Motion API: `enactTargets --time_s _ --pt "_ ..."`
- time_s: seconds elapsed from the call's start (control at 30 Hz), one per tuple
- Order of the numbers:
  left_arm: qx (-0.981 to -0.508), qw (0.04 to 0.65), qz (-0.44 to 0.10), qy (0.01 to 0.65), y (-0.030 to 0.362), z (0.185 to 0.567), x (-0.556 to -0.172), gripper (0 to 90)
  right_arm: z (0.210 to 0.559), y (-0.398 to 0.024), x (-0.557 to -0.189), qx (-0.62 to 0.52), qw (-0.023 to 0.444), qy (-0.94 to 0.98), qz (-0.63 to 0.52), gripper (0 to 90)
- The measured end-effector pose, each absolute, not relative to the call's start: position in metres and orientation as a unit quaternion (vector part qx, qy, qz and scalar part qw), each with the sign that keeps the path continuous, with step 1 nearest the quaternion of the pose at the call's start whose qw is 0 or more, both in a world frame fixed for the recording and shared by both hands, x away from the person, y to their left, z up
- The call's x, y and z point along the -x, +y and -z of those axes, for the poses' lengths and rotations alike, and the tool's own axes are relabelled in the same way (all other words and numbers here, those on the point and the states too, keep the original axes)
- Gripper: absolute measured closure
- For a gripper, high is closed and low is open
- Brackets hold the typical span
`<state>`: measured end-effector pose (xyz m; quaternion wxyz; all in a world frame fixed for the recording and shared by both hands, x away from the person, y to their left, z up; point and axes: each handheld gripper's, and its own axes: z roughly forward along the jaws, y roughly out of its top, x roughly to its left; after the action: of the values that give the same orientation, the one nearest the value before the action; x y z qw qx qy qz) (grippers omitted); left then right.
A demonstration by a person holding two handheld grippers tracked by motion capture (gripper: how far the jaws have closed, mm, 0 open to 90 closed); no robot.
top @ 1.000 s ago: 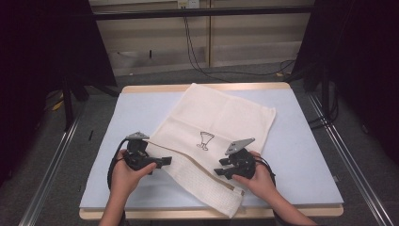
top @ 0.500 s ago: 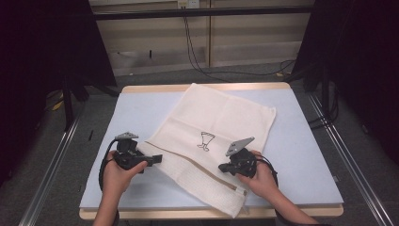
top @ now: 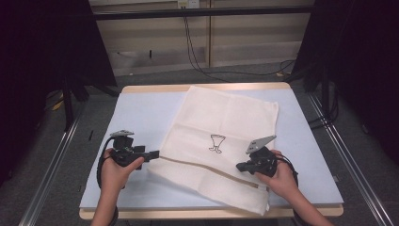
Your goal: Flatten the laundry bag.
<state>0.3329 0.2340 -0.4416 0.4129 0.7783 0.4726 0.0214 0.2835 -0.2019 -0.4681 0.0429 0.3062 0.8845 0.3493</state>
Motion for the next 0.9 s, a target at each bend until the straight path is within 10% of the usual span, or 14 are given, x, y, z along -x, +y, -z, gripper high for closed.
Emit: enactTargets --time_s 0.57,0.9 --pt "-0.815 0.372 0.010 0.445 0.190 0.468 -0.359 42.6 0.466 -0.239 -0.270 -0.361 0.063 0.855 -0.367 88.4" --pt "-0.819 0.363 -0.001 0.444 0.181 0.472 -0.370 49.1 0.458 -0.255 -0.262 -0.404 0.120 0.828 -0.369 61.6"
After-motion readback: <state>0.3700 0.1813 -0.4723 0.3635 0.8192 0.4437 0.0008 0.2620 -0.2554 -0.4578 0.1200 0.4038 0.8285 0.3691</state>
